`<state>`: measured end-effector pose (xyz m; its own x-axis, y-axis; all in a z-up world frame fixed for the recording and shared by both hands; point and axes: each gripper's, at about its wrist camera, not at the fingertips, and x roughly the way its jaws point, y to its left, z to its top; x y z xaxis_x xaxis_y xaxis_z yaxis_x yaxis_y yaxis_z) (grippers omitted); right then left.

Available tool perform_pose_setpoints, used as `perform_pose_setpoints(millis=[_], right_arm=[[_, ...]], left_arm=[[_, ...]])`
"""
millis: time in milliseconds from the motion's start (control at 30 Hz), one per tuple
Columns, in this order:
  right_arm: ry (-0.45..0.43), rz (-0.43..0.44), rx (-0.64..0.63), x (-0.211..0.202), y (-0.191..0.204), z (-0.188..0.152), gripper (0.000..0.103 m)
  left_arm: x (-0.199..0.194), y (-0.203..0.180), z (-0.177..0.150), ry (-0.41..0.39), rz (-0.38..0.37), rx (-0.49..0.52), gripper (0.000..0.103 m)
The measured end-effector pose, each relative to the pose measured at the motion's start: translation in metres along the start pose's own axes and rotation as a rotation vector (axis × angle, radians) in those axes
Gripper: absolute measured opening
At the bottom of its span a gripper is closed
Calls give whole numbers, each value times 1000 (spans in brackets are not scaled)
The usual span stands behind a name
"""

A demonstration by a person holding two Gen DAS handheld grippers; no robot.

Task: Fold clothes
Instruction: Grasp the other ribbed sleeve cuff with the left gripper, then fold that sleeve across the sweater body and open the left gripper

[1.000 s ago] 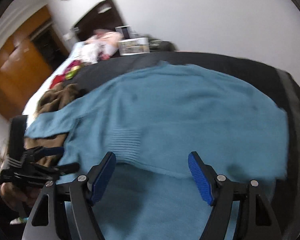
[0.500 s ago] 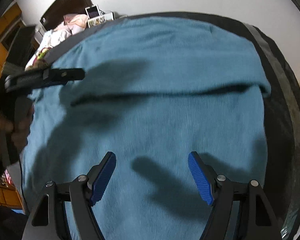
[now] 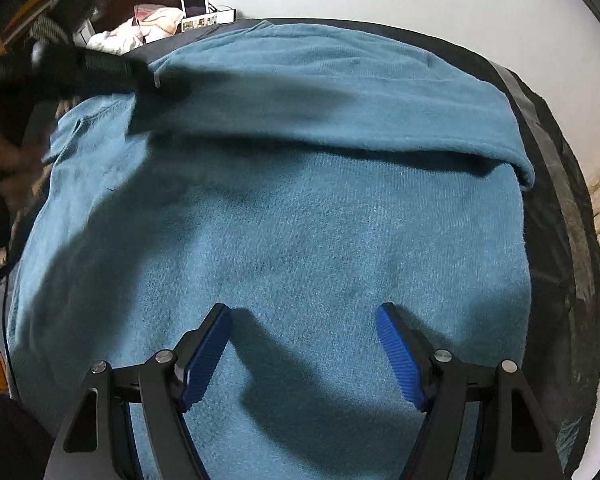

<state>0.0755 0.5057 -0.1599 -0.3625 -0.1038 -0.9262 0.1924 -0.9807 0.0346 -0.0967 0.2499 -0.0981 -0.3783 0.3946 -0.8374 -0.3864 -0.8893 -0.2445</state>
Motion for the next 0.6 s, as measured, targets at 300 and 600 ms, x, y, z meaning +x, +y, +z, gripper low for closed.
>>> perform_pose_setpoints(millis=[300,600], right_arm=[[6,-48,47,3,-12,5,76],[-183,-55,136,-10,-46,76,76]], left_arm=[[-25,68,33,-64,94,-89,17],[3,81,8,28,126,-91,18]])
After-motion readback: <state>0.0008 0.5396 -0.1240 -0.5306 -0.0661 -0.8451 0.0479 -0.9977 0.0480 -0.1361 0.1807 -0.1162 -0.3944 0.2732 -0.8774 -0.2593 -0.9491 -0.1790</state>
